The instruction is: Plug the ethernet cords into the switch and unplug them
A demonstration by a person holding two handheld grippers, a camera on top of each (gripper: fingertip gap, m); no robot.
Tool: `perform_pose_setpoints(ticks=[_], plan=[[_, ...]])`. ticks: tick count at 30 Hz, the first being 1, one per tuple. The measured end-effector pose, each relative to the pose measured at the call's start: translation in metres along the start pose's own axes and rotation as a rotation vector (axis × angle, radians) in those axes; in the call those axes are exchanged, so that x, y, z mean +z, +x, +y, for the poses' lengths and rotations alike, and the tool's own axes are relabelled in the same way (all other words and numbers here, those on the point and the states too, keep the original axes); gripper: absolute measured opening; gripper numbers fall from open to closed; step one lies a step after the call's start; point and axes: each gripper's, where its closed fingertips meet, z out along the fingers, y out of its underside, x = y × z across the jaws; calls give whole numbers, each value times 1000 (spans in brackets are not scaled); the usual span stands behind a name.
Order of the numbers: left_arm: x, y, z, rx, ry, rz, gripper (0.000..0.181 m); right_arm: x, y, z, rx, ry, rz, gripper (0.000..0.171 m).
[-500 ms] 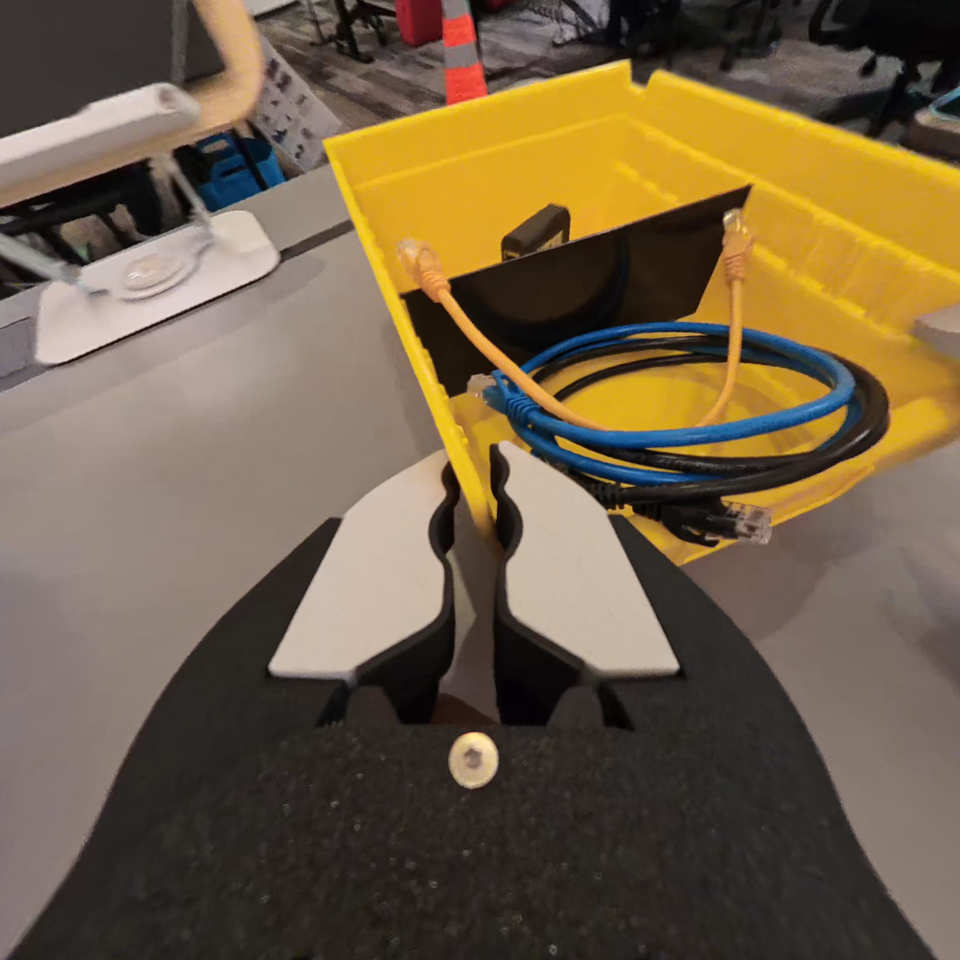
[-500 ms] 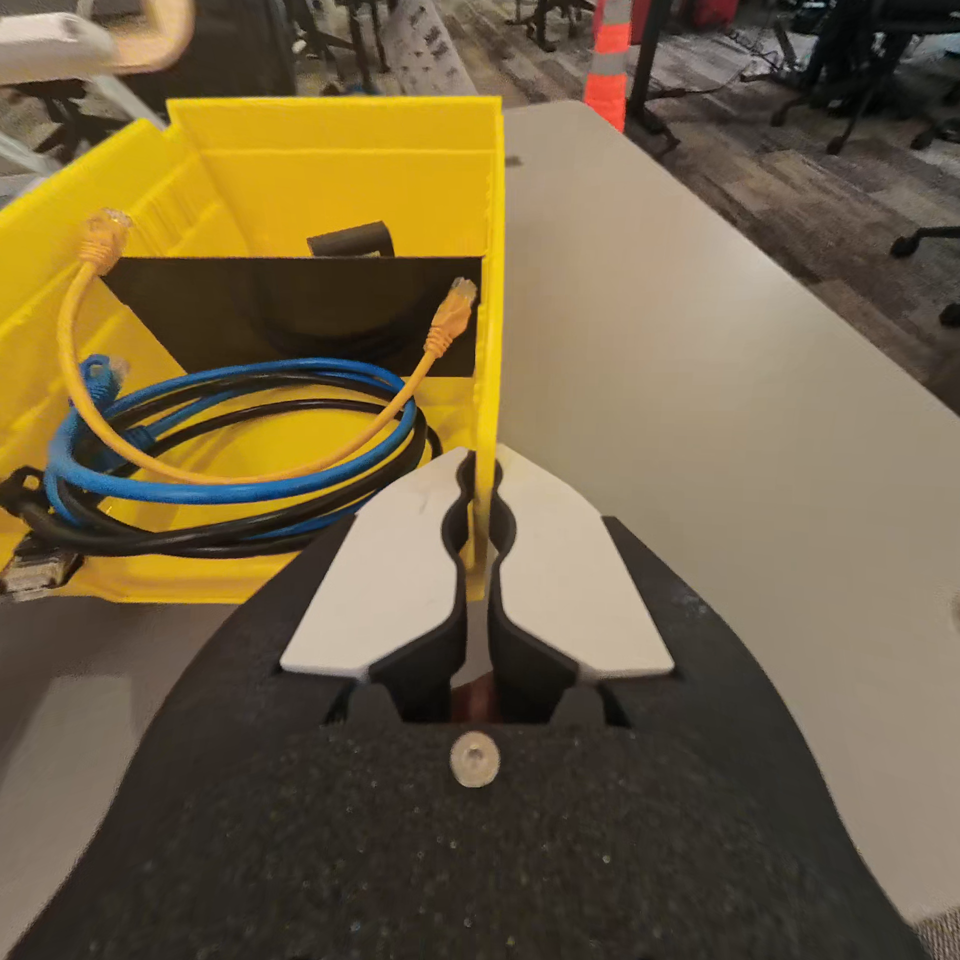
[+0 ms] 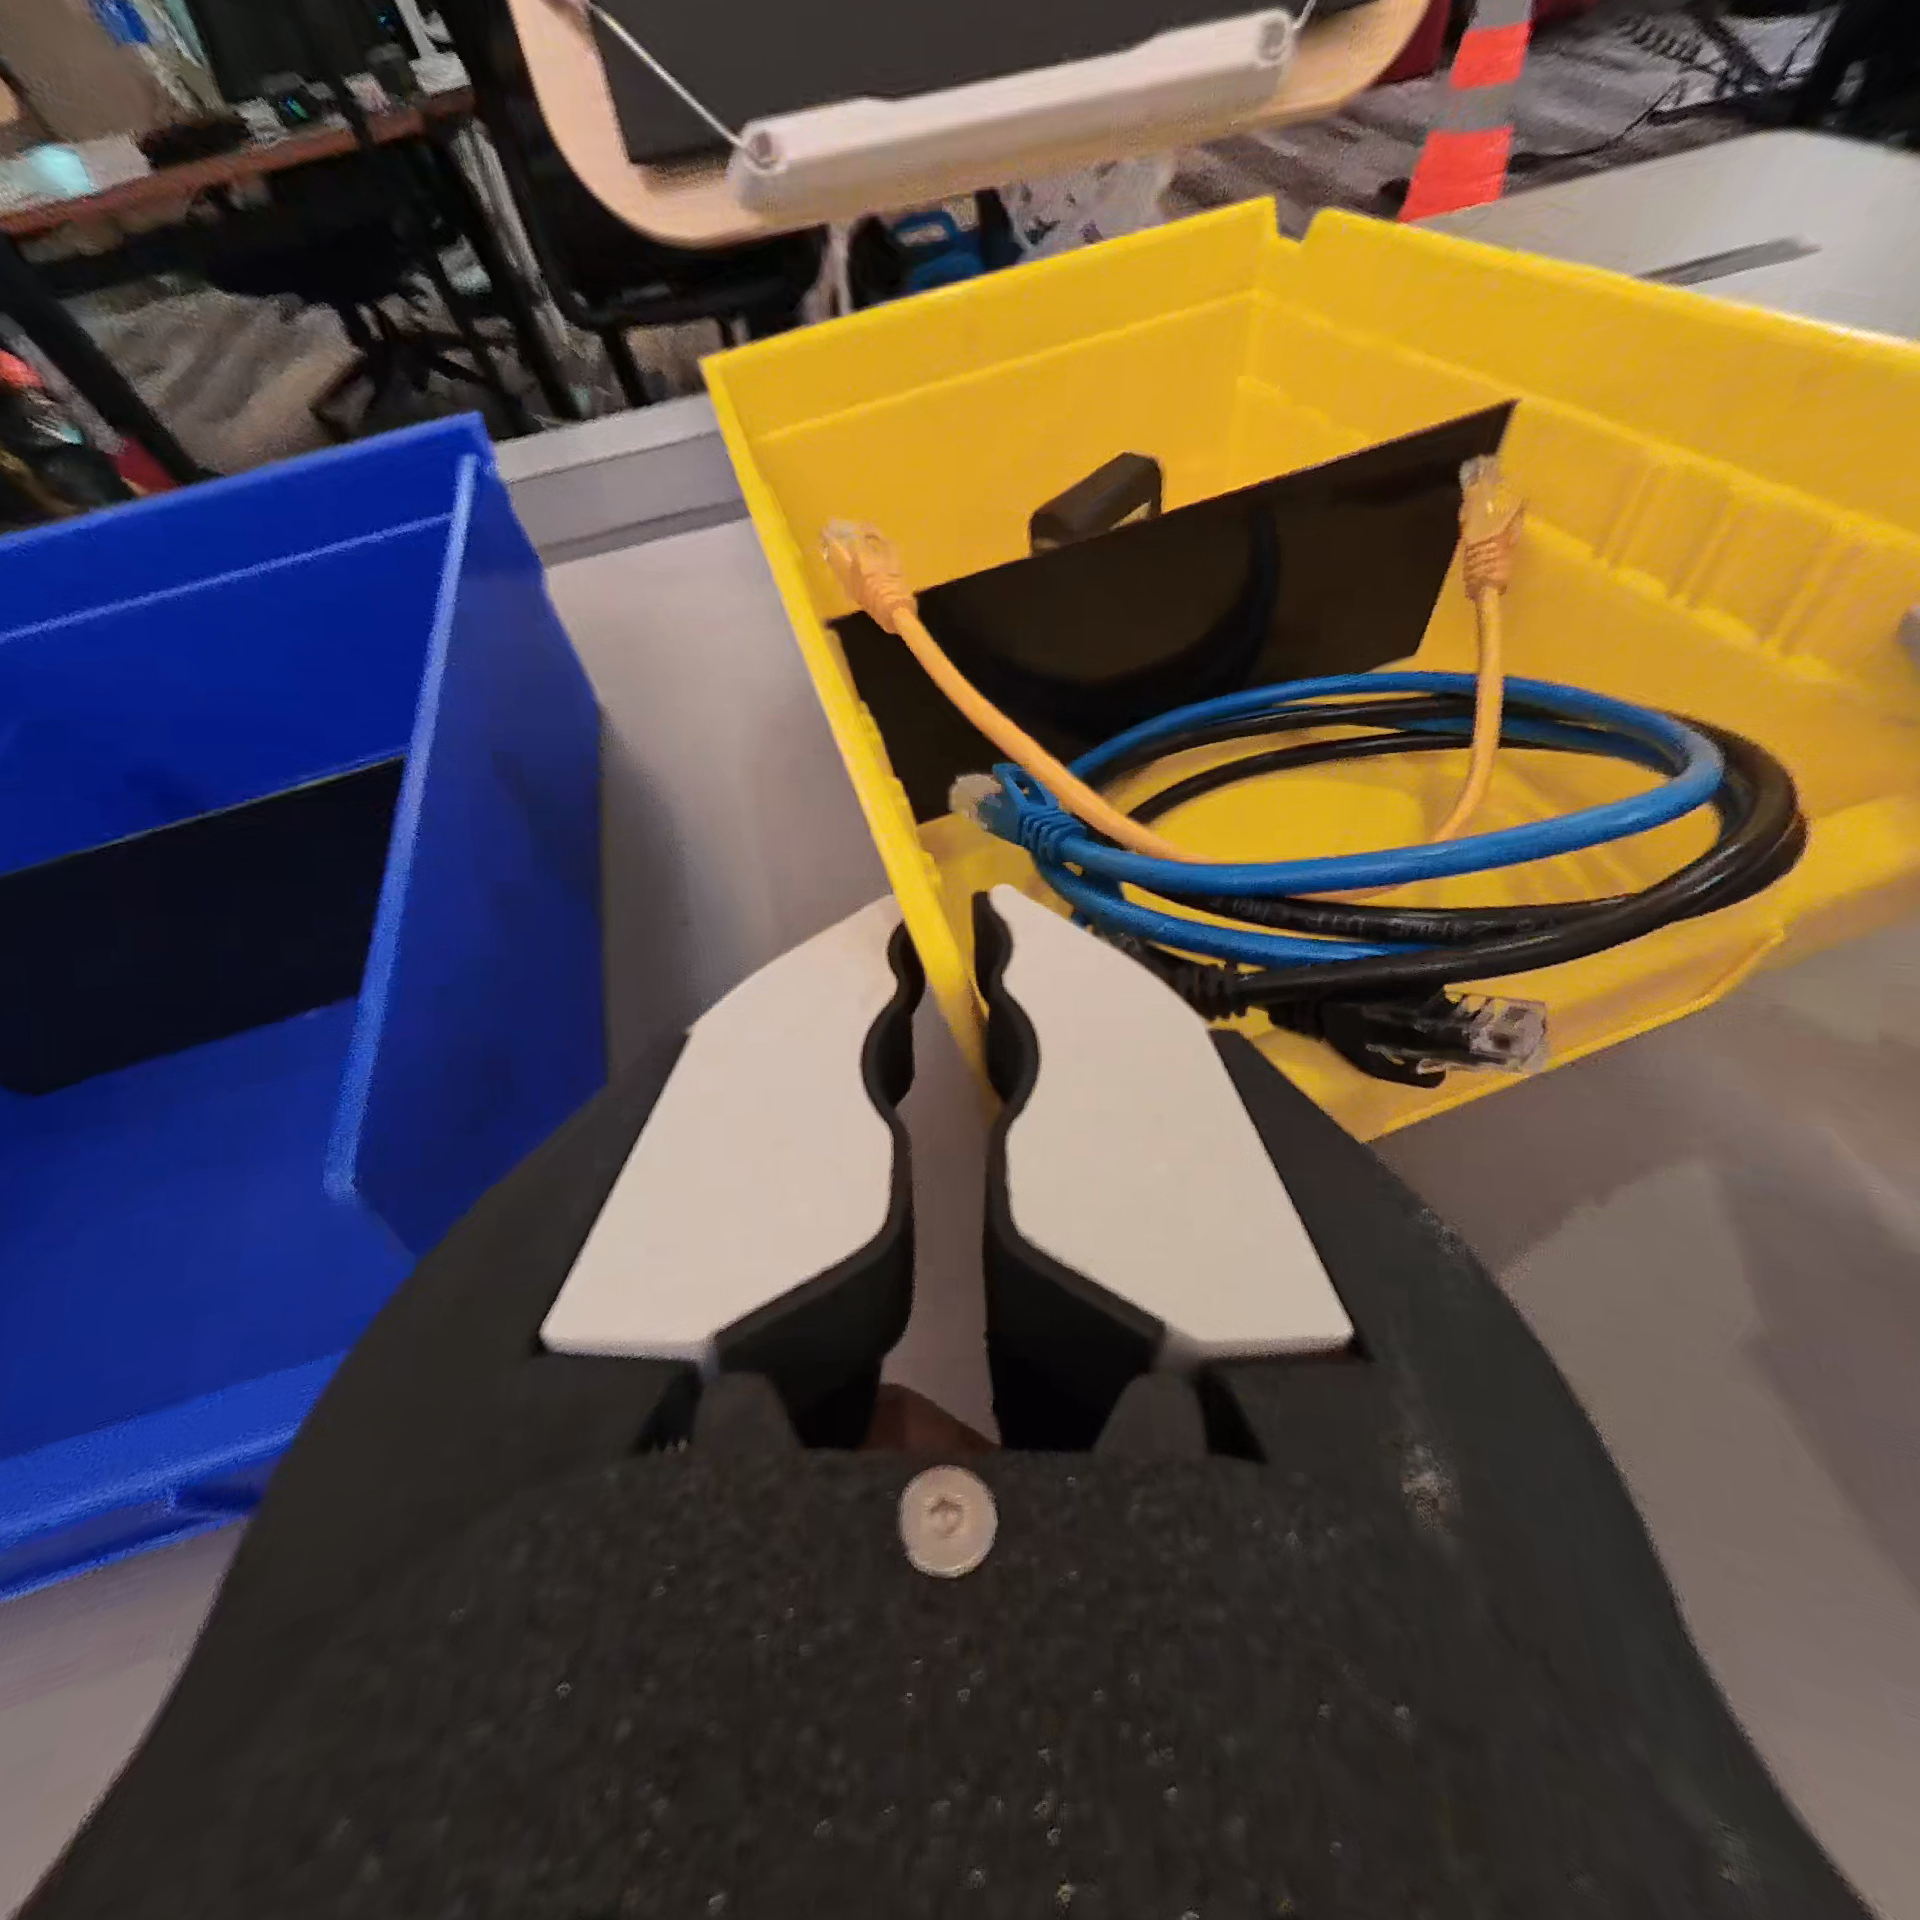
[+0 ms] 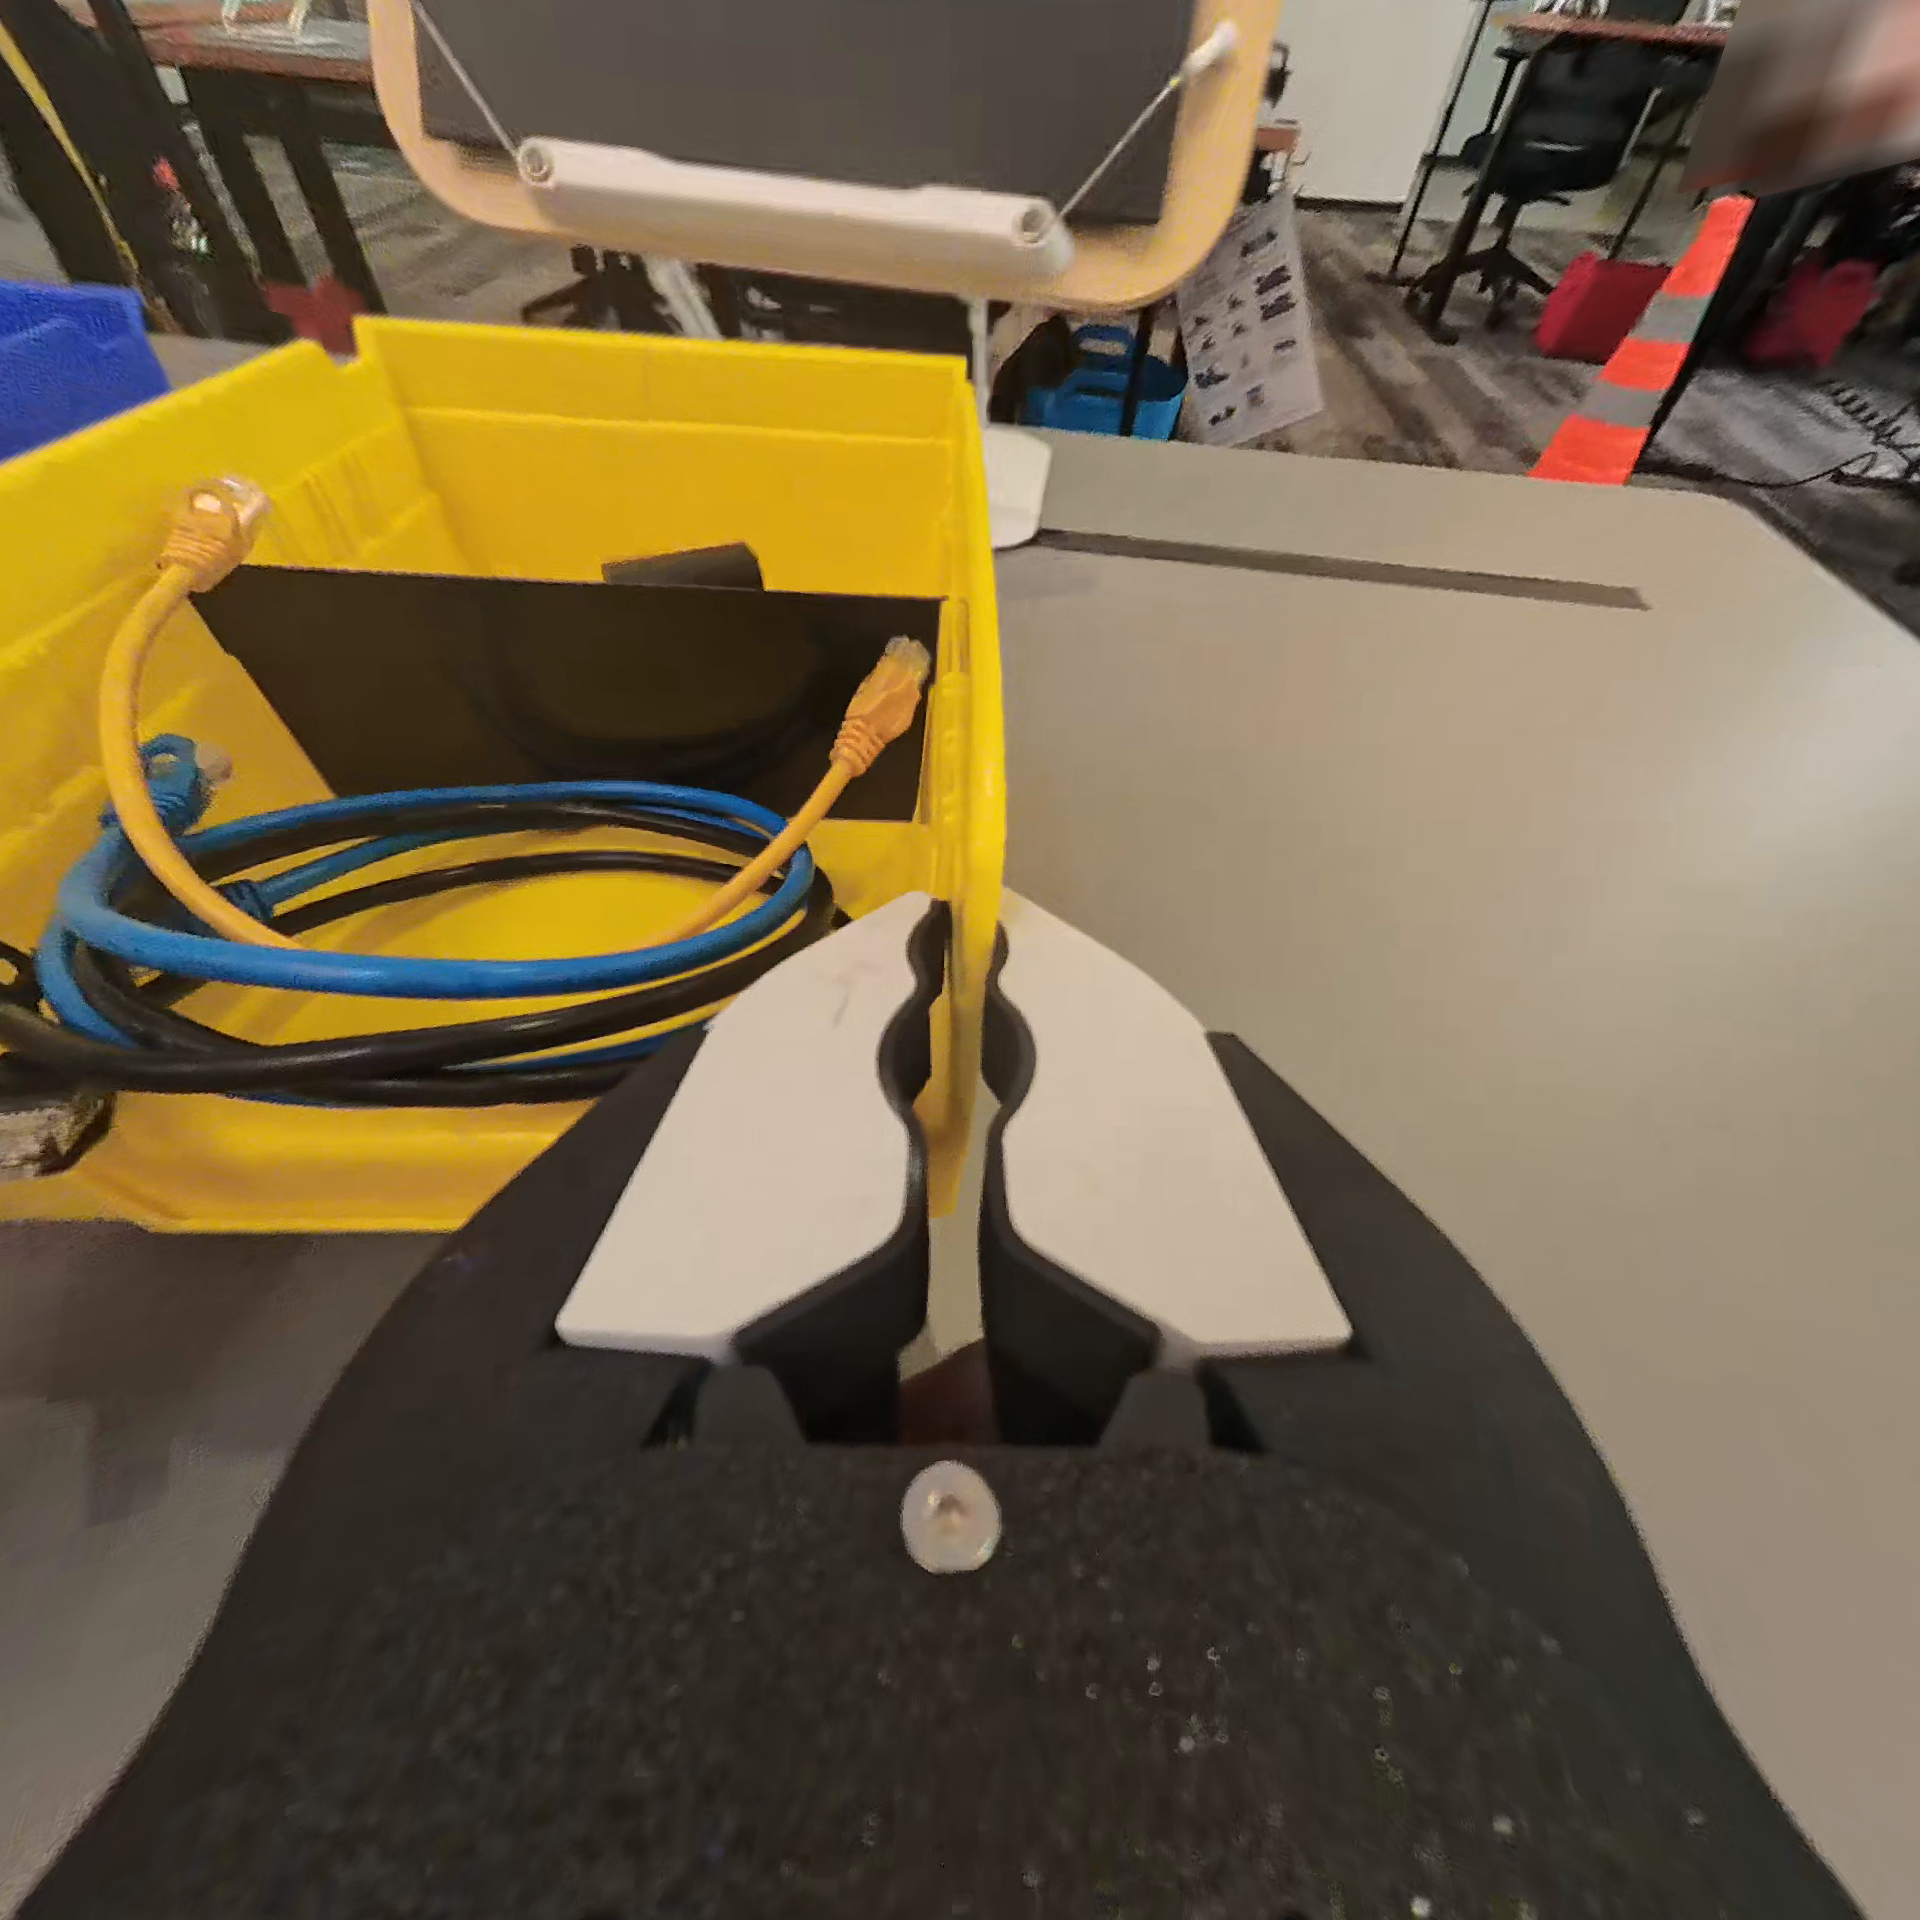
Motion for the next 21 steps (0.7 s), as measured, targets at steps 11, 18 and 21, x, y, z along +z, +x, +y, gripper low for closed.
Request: perform_pose_setpoints(ticks=[11,18,21], plan=[[-33,-5,16,-11,11,46,29,-12,-2,9,-141,25,-269,35],[-114,-58,6,66,172,-23,31,-49,37,-15,-89,182,-262,20],[-141,-124,20,6,181,-124,29,-60,41,-13,-58,186,-294,5]])
